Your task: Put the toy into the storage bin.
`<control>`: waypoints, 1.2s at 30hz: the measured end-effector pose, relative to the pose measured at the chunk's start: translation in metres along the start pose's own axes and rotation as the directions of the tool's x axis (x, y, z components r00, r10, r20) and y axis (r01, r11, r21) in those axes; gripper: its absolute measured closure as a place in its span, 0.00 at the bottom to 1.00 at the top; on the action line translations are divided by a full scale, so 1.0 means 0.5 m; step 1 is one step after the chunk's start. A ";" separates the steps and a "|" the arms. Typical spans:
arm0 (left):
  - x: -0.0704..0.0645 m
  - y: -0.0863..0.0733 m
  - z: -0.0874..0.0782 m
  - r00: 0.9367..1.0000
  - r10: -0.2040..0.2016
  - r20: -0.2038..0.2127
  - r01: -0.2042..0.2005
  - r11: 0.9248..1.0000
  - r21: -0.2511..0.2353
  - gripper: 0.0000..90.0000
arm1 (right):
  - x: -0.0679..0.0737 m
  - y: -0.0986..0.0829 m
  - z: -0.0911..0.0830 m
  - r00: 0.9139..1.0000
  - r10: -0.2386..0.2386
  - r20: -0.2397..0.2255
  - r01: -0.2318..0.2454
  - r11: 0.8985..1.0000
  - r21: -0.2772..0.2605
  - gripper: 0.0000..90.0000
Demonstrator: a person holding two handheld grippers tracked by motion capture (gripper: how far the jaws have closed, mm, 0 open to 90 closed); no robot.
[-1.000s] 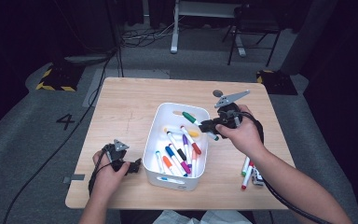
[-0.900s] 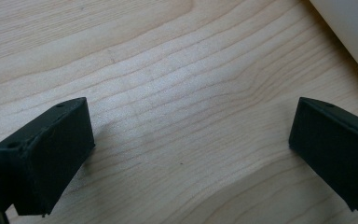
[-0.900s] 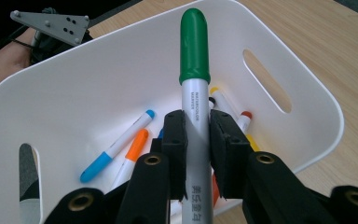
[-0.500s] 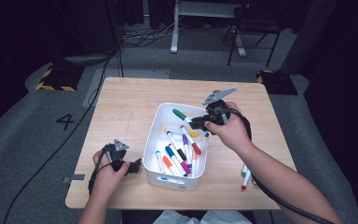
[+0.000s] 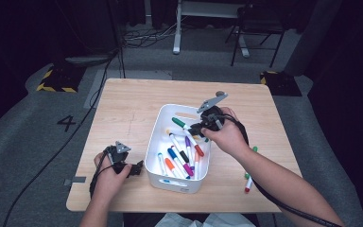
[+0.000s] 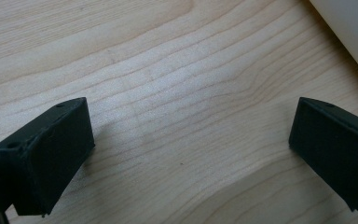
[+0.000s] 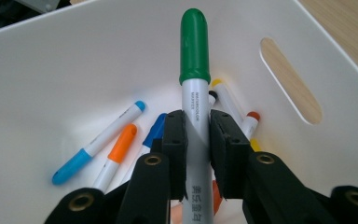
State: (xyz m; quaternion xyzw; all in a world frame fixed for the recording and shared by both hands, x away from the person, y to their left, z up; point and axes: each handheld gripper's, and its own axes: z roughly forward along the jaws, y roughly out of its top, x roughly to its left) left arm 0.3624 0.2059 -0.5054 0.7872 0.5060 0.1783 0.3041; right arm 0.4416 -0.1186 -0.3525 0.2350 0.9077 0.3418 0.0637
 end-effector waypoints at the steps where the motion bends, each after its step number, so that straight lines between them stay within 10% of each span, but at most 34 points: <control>1: 0.000 0.000 0.000 1.000 0.001 -0.001 -0.001 1.000 0.000 0.00 | 0.002 -0.001 0.003 1.000 0.002 0.002 -0.002 1.000 0.009 0.85; 36: 0.001 0.001 0.001 1.000 0.006 0.006 -0.006 1.000 0.000 0.00 | 0.037 -0.004 0.050 0.992 -0.122 0.027 0.116 0.979 0.170 0.85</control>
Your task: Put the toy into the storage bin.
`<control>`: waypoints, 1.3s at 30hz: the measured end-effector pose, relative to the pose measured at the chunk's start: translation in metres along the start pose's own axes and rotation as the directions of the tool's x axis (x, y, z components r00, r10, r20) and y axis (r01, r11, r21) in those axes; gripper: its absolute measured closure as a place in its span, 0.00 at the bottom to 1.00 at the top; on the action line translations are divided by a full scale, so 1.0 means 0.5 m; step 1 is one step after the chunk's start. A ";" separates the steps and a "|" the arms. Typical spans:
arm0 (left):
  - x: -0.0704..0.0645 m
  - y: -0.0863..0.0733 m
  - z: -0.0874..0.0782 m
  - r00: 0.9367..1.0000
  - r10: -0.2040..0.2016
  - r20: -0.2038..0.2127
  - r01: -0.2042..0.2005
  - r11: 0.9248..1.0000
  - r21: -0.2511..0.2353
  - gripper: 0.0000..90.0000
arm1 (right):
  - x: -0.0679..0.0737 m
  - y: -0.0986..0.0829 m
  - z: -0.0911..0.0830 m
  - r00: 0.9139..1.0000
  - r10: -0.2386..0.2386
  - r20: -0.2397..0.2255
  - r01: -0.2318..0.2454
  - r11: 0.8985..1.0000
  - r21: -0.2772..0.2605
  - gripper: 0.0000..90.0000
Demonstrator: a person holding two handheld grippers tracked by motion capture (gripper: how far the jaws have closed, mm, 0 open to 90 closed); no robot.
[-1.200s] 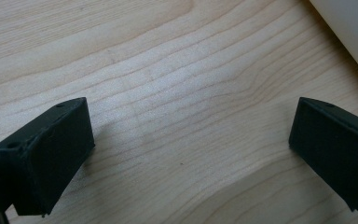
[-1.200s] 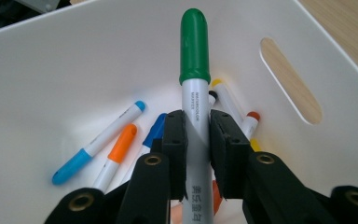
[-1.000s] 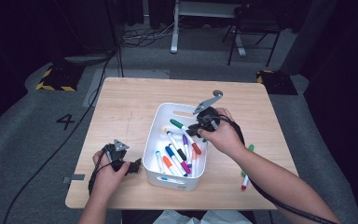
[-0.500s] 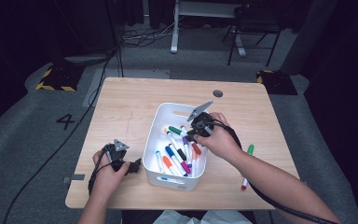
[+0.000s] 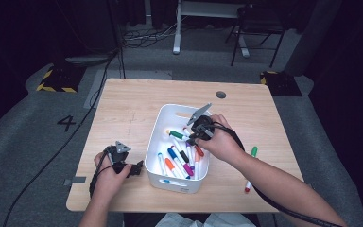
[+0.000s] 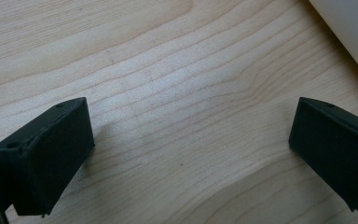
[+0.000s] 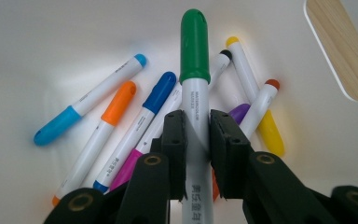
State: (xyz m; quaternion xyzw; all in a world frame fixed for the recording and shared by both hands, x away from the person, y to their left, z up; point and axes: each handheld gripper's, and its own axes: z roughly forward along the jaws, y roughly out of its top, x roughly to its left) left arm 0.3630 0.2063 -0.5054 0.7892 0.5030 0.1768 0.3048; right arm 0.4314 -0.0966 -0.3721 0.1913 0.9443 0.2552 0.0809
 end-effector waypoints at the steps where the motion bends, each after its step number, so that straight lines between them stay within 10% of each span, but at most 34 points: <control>1: 0.000 0.000 0.000 1.000 -0.001 0.000 0.001 1.000 -0.001 0.00 | 0.000 0.001 0.001 1.000 -0.014 0.004 0.014 1.000 0.001 0.85; 7: 0.000 0.001 0.001 1.000 0.000 0.003 0.000 1.000 0.001 0.00 | 0.003 -0.001 0.000 1.000 0.012 -0.018 -0.012 1.000 0.004 0.55; 20: 0.001 0.006 0.005 1.000 0.001 0.007 -0.001 1.000 0.003 0.00 | -0.010 -0.030 -0.098 0.995 0.093 -0.029 -0.096 0.985 -0.146 0.49; 28: 0.002 0.012 0.010 1.000 0.005 0.007 -0.005 1.000 0.000 0.00 | -0.030 -0.123 -0.165 0.984 0.175 -0.006 -0.172 0.960 -0.222 0.54; 39: 0.001 0.015 0.013 1.000 0.007 0.005 -0.007 1.000 0.000 0.00 | -0.066 -0.252 -0.167 0.951 0.307 0.023 -0.299 0.940 -0.166 0.53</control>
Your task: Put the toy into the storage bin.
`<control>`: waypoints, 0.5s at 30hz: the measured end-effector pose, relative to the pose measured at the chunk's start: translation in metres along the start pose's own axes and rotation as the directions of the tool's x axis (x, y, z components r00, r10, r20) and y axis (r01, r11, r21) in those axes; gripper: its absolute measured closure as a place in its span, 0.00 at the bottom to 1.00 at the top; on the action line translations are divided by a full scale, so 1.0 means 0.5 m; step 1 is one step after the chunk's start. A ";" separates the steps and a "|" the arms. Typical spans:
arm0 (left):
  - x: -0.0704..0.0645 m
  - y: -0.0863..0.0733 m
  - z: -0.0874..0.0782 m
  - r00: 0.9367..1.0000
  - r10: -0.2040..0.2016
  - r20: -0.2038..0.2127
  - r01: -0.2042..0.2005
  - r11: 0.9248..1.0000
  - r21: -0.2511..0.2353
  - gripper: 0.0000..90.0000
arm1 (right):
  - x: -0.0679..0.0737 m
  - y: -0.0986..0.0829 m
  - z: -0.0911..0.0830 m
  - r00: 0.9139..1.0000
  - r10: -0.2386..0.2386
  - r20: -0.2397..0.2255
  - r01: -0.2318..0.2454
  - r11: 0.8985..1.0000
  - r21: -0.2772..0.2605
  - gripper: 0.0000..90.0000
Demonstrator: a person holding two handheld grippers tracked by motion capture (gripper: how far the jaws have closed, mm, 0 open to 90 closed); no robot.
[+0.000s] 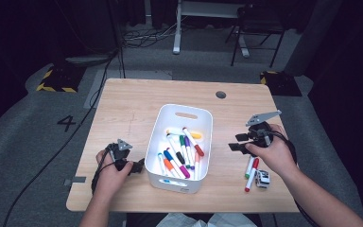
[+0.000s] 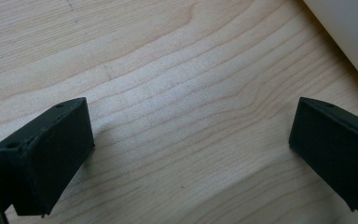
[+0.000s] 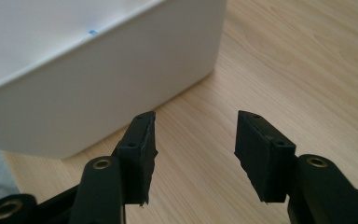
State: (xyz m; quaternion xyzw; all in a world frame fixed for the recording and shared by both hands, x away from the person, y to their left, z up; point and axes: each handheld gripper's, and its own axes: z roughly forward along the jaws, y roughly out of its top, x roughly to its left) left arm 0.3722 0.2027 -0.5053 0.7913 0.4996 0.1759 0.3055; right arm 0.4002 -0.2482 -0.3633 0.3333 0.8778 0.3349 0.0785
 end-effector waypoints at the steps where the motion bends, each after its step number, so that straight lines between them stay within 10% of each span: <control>1: 0.000 0.000 0.000 1.000 0.000 0.000 0.000 1.000 0.000 0.00 | -0.008 -0.013 0.000 1.000 0.013 0.006 -0.013 1.000 0.005 0.53; 15: 0.000 0.000 0.000 1.000 -0.001 0.001 0.001 1.000 0.000 0.00 | -0.071 -0.120 0.043 0.987 0.118 0.107 -0.125 0.990 0.061 0.49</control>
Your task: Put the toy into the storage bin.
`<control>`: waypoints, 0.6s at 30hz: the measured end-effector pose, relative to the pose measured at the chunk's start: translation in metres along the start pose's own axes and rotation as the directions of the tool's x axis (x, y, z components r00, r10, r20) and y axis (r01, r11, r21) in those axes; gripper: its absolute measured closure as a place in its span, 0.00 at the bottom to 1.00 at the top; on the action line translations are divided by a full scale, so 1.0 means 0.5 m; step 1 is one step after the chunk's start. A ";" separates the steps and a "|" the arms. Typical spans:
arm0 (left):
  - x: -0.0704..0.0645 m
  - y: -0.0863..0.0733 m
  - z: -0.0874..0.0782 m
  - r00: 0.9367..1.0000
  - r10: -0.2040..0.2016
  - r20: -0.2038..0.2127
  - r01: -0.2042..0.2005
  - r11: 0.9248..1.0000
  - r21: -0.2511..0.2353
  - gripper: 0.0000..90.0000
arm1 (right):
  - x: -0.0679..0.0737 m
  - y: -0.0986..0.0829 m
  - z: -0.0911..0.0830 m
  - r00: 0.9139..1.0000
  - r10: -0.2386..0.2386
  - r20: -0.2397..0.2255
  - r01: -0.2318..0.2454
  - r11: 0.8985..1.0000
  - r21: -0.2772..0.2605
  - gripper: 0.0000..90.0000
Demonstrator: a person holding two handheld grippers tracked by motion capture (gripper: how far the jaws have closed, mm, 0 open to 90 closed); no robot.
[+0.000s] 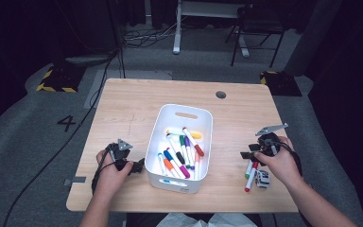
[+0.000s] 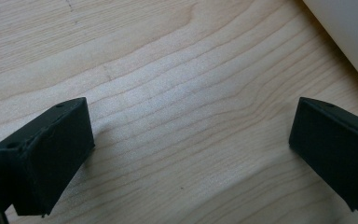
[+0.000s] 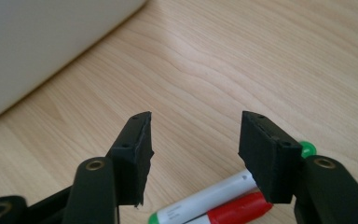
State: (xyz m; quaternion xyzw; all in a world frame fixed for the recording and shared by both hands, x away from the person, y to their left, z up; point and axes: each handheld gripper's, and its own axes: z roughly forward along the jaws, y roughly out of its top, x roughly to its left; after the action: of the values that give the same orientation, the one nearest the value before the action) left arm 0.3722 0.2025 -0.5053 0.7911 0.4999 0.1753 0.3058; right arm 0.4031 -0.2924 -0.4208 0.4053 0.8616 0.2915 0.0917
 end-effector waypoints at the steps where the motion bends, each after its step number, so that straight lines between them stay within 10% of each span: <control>1: 0.000 0.000 0.000 1.000 0.000 0.000 0.000 1.000 0.000 0.00 | -0.008 -0.011 0.010 1.000 0.018 0.009 -0.018 1.000 0.017 0.48; 18: 0.000 0.000 0.000 1.000 0.000 0.000 0.000 1.000 0.000 0.00 | -0.057 -0.065 0.050 0.991 0.112 0.077 -0.117 0.991 0.062 0.46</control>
State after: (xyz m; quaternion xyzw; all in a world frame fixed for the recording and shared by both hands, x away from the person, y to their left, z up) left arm 0.3722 0.2024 -0.5053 0.7911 0.4999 0.1753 0.3059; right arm 0.4107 -0.3192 -0.4619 0.4676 0.8420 0.2525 0.0930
